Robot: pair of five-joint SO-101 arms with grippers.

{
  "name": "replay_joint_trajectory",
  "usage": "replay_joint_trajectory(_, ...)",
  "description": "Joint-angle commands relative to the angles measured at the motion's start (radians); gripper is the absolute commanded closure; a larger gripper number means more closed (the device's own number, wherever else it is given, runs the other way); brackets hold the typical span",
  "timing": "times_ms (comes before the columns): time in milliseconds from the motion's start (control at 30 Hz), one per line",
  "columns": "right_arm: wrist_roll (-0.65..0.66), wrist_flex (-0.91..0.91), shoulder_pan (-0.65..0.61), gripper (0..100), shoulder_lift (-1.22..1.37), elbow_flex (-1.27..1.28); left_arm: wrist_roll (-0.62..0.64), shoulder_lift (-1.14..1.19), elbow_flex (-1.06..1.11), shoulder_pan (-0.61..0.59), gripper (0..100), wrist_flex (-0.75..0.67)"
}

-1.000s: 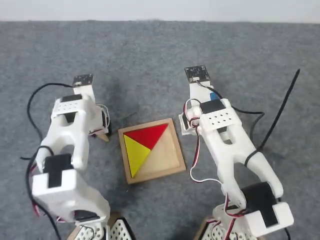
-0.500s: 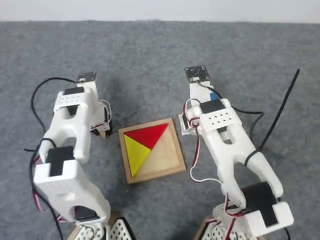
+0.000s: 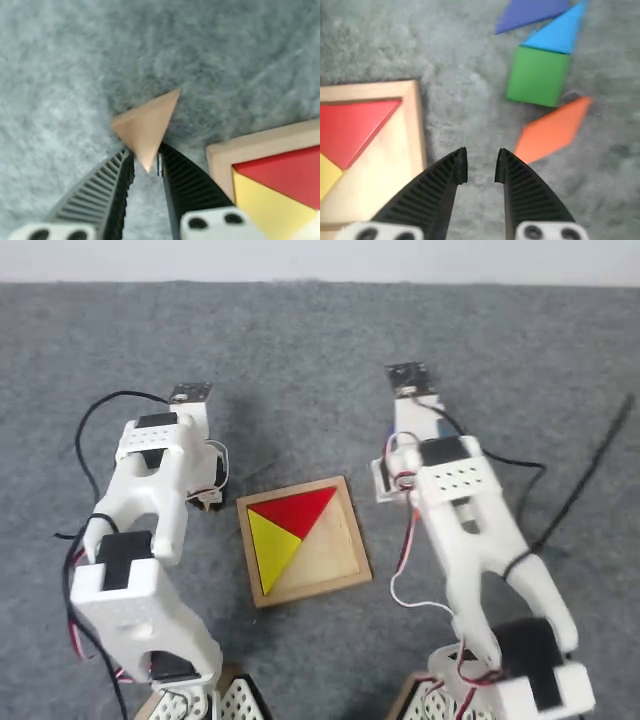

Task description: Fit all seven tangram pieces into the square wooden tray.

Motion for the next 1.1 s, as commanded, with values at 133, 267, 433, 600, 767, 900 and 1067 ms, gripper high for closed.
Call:
replay_joint_trajectory(133,0.012,0.019,0.094,90.2,-0.11,-0.002,-0.161,0.003,-0.099,-0.025,79,0.054)
replay_joint_trajectory(267,-0.025,0.016,0.09,90.2,-0.11,0.043,-0.199,0.012,-0.143,-0.046,79,0.054)
replay_joint_trajectory(433,-0.029,0.019,0.094,90.2,-0.12,0.087,-0.23,0.014,-0.143,-0.035,79,0.048)
replay_joint_trajectory(600,-0.029,0.018,0.088,90.2,-0.12,0.1,-0.27,0.015,-0.157,-0.032,79,0.038)
replay_joint_trajectory(767,-0.028,0.015,0.088,90.2,-0.12,0.1,-0.385,0.015,-0.165,-0.037,79,0.038)
replay_joint_trajectory(900,-0.028,0.015,0.087,90.1,-0.12,0.098,-0.404,0.029,-0.166,-0.028,79,0.032)
replay_joint_trajectory(1067,-0.028,0.018,0.087,90.1,-0.122,0.097,-0.405,0.135,-0.283,-0.018,79,0.127)
